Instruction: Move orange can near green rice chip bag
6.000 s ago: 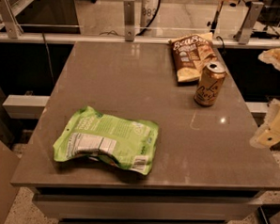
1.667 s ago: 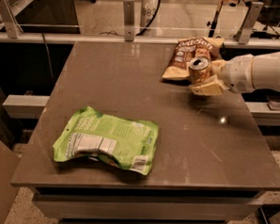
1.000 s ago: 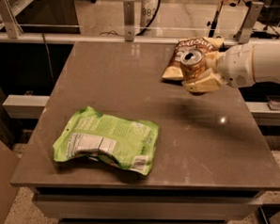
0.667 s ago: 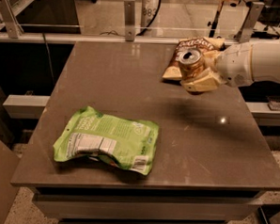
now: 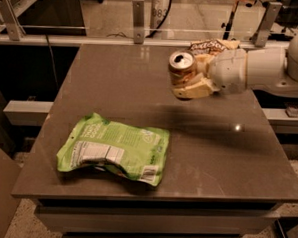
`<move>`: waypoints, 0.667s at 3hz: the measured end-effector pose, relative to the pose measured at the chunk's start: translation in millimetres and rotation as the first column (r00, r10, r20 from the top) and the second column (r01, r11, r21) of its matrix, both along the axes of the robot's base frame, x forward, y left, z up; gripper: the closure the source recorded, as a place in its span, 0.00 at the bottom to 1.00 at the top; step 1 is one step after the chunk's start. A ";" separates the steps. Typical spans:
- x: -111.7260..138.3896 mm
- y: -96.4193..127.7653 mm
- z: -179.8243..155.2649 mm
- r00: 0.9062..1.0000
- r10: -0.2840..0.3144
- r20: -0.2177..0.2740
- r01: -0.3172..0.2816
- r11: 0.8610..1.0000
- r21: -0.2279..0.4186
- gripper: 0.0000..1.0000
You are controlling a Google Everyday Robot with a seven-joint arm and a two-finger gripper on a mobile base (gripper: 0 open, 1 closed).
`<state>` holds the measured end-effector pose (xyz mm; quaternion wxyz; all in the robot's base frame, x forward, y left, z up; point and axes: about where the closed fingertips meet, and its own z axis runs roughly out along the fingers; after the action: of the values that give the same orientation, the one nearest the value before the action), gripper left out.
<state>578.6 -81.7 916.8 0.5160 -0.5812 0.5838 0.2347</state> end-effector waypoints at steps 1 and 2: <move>-12.3 37.2 6.4 0.995 0.098 0.027 -0.100 0.990 0.096 1.00; -28.2 69.2 5.4 0.983 0.183 0.026 -0.185 0.967 0.174 1.00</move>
Offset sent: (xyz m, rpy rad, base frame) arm -0.0463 0.0983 0.0033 0.2679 0.0068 0.2766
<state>550.4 -12.5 922.2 0.5441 -0.5863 0.5017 0.3293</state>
